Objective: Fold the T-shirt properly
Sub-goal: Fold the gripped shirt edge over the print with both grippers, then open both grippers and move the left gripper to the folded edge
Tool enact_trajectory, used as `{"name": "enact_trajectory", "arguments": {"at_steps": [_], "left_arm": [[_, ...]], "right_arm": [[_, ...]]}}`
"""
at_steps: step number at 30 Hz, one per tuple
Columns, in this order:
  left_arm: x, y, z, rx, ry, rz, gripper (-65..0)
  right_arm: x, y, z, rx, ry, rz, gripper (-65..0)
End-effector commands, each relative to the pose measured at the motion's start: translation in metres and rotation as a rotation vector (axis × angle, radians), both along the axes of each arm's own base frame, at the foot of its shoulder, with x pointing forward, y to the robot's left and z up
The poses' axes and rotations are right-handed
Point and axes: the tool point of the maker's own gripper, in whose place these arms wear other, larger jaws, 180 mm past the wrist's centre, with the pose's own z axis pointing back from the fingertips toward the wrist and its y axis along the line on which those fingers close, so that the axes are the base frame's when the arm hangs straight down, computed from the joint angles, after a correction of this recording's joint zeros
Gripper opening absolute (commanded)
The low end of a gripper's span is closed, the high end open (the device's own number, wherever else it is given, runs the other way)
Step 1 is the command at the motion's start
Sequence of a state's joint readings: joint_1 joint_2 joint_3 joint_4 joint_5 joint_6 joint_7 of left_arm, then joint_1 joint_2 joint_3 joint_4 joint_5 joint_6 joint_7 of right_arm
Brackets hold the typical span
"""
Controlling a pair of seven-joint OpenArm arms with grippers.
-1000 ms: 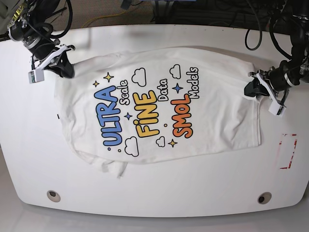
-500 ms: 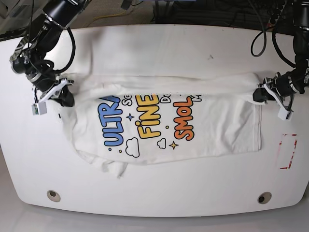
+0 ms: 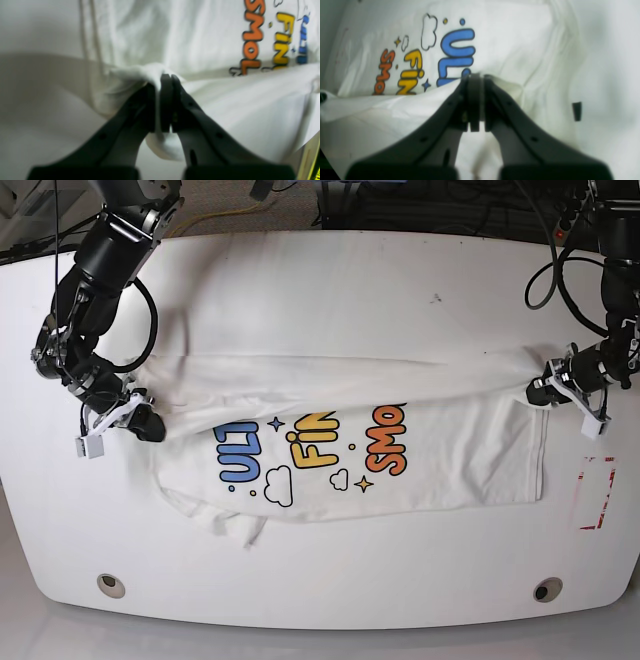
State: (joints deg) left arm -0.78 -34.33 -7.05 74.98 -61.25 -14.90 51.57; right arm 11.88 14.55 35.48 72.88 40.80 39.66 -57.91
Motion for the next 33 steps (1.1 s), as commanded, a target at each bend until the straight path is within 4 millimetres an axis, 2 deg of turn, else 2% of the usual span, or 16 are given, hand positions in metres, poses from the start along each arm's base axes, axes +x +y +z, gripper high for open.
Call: {"name": "enact_trajectory", "arguments": {"at_steps": [1,4,8,10,12,14,15,18,22,25,26,29,31,33], "left_arm": [[0.016,0.013,0.013,-0.004,-0.039,0.031,-64.0],[0.029,0.021,0.018,-0.016,-0.050,0.062,-63.9],[0.036,0.025,0.020,-0.030,-0.045,0.076,-63.5],[0.039,0.023,0.019,-0.045,-0.027,0.076,-59.3],[0.045,0.017,0.020,-0.072,-0.003,0.065,-50.1],[0.050,0.013,0.025,-0.081,-0.003,0.053,-41.8],[0.052,0.012,0.028,-0.080,-0.005,0.046,-38.3],[0.059,0.005,0.044,-0.065,-0.047,0.013,-28.9],[0.067,-0.011,0.075,-0.030,-0.144,-0.052,-23.1],[0.070,-0.017,0.095,-0.010,-0.201,-0.078,-22.1],[0.071,-0.016,0.106,-0.003,-0.235,-0.079,-22.1],[0.066,-0.009,0.118,0.010,-0.285,-0.071,-22.1],[0.060,-0.003,0.120,0.030,-0.314,-0.087,-22.2],[0.053,-0.006,0.113,0.047,-0.314,-0.133,-22.2]], "right_arm": [[0.014,-0.014,0.017,0.011,-0.066,-0.032,-65.0],[0.016,-0.014,0.010,0.041,-0.057,-0.051,-65.0],[0.018,-0.011,0.009,0.049,-0.063,-0.052,-64.0],[0.019,-0.011,0.009,0.050,-0.066,-0.054,-55.6],[0.019,-0.011,0.009,0.051,-0.069,-0.058,-44.1],[0.019,-0.011,0.010,0.051,-0.072,-0.058,-35.7],[0.018,-0.011,0.009,0.051,-0.070,-0.058,-33.6],[0.015,-0.011,0.005,0.050,-0.061,-0.058,-34.6],[0.007,-0.011,-0.001,0.046,-0.045,-0.057,-37.4],[0.003,-0.012,-0.001,0.031,-0.045,-0.054,-37.3],[0.000,-0.012,-0.001,0.023,-0.047,-0.052,-37.3],[-0.004,-0.013,0.003,0.001,-0.058,-0.046,-37.3],[-0.007,-0.012,0.007,-0.015,-0.068,-0.040,-37.3],[-0.010,-0.010,0.011,-0.033,-0.077,-0.030,-37.3]]}}
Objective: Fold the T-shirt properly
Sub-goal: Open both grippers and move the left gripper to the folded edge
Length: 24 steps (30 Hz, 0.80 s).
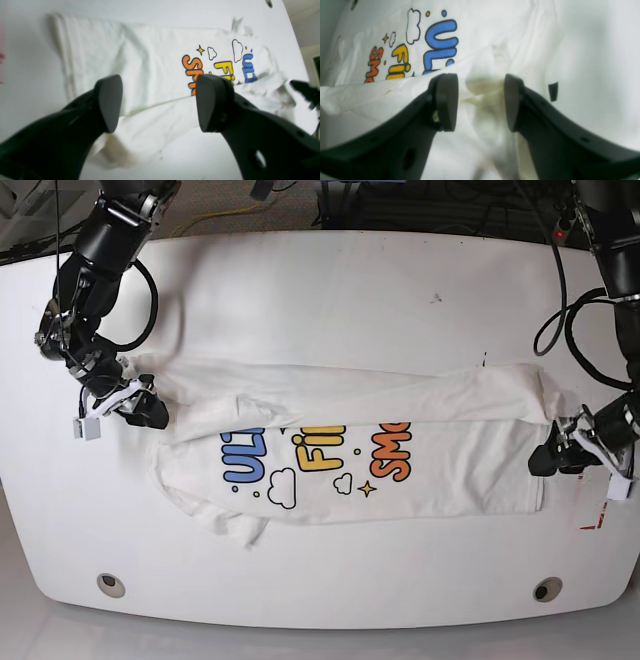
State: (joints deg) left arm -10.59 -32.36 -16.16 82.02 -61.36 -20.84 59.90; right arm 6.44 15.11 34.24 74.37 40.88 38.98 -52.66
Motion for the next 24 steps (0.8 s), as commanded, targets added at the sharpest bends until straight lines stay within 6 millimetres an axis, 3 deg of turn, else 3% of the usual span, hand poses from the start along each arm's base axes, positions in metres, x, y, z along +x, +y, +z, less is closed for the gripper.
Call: {"name": "enact_trajectory", "arguments": {"at_steps": [1,9,13,18,24], "left_arm": [[-0.005,-0.004,0.002,0.038,-0.026,-0.059,-22.4],[-0.062,-0.005,-0.048,0.107,0.121,-0.106,-22.4],[-0.084,0.004,-0.060,0.111,0.141,-0.100,-22.5],[-0.092,0.006,-0.079,0.174,0.151,-0.088,-22.4],[-0.095,-0.007,-0.108,0.196,0.187,-0.113,-22.4]], "right_arm": [[0.009,-0.005,0.026,-0.032,-0.077,0.009,-37.3],[-0.006,-0.002,0.031,-0.100,-0.049,0.053,-37.4],[-0.011,0.000,0.030,-0.108,-0.045,0.058,-37.4],[-0.013,0.005,0.026,-0.093,-0.038,0.059,-37.4],[-0.012,0.007,0.025,-0.088,-0.038,0.060,-37.4]]}}
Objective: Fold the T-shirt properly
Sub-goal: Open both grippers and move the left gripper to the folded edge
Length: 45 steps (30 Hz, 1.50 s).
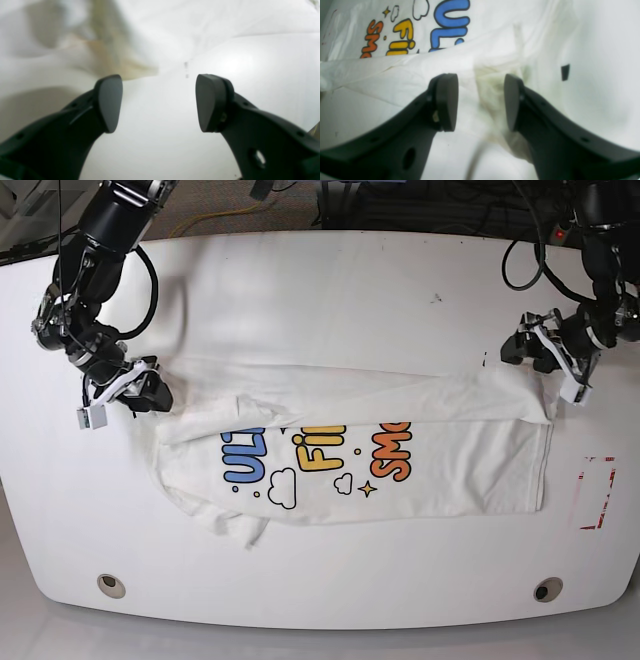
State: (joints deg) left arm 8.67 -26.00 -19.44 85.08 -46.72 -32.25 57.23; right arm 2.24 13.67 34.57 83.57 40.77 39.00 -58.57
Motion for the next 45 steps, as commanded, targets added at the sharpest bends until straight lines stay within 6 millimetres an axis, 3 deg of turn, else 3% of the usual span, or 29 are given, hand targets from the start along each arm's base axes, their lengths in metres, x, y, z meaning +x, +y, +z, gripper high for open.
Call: {"name": "enact_trajectory", "arguments": {"at_steps": [1,6,13,16,18,24,31,40,45], "left_arm": [[0.015,0.006,0.007,0.011,-0.039,0.006,-22.5],[0.011,0.004,-0.013,-0.037,0.011,0.050,-22.9],[0.024,0.004,-0.007,-0.046,-0.017,0.056,-23.1],[0.023,0.000,-0.014,-0.071,-0.001,0.072,-23.3],[0.031,0.000,-0.008,-0.075,-0.020,0.073,-26.9],[0.039,0.001,-0.002,-0.077,-0.039,0.078,-52.9],[0.041,0.001,0.001,-0.074,-0.049,0.073,-60.8],[0.063,-0.008,0.057,-0.012,-0.200,0.061,-60.8],[0.089,-0.006,0.083,-0.022,-0.260,0.095,-60.7]], "right_arm": [[0.011,-0.005,0.020,-0.002,-0.072,-0.003,-37.4],[0.012,-0.004,0.020,-0.002,-0.072,-0.002,-37.4],[0.012,-0.004,0.020,-0.002,-0.072,-0.002,-37.4],[0.012,-0.004,0.020,-0.002,-0.072,-0.002,-37.4],[0.012,-0.004,0.020,-0.002,-0.072,-0.002,-37.4],[0.012,-0.004,0.019,0.000,-0.072,-0.002,-37.4],[0.012,-0.004,0.019,0.000,-0.072,-0.002,-37.4],[0.012,-0.004,0.019,0.000,-0.072,-0.002,-37.4],[0.012,-0.004,0.019,0.000,-0.072,-0.002,-37.4]]}}
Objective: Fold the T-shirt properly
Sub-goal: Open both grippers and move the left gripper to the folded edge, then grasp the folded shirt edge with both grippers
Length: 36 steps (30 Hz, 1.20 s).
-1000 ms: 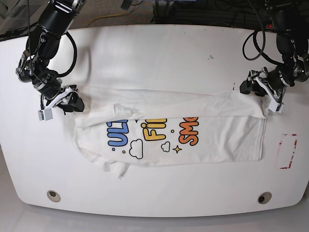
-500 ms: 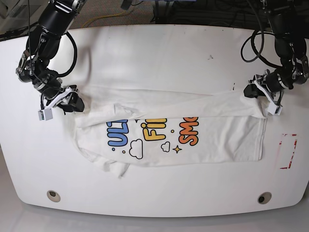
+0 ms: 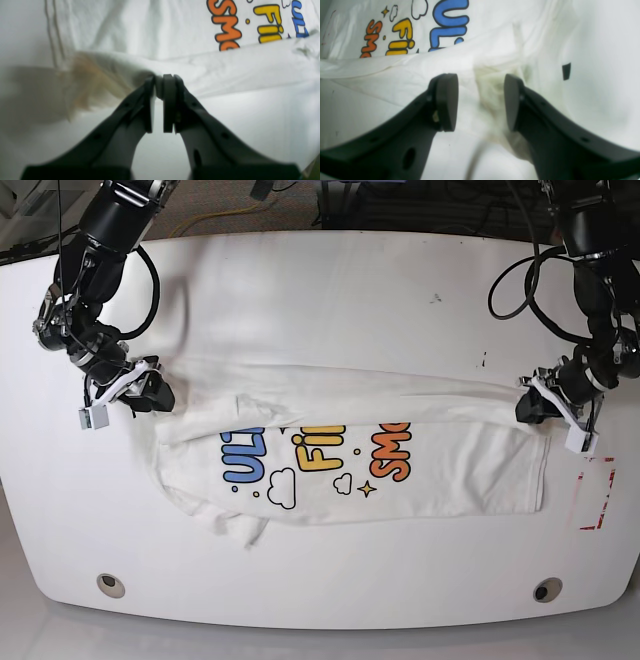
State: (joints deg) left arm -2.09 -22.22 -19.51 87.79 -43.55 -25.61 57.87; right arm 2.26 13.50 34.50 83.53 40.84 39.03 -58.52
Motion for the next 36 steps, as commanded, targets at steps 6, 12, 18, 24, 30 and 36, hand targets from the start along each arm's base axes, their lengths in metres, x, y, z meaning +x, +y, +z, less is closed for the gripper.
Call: {"name": "enact_trajectory", "arguments": {"at_steps": [6,12,18,24,30,36], "left_arm": [[0.045,0.022,0.045,0.085,-0.125,0.048,-60.7],[0.066,0.046,0.046,0.168,-0.101,0.105,-60.0],[0.074,0.053,0.052,0.183,-0.106,0.119,-26.0],[0.064,0.047,0.067,0.237,-0.156,0.093,-5.3],[0.034,0.023,0.053,0.320,-0.146,-0.024,-6.4],[0.009,0.026,0.024,0.342,-0.094,-0.063,-6.5]], "right_arm": [[0.011,-0.005,0.019,-0.005,-0.069,-0.003,-37.4],[0.011,-0.005,0.019,-0.005,-0.069,-0.003,-37.4],[0.011,-0.005,0.019,-0.007,-0.072,0.002,-37.4],[0.011,-0.004,0.021,-0.009,-0.076,0.004,-37.4],[0.010,-0.006,0.021,-0.011,-0.068,0.000,-36.8],[-0.004,-0.032,0.016,-0.022,-0.011,-0.061,-36.6]]}}
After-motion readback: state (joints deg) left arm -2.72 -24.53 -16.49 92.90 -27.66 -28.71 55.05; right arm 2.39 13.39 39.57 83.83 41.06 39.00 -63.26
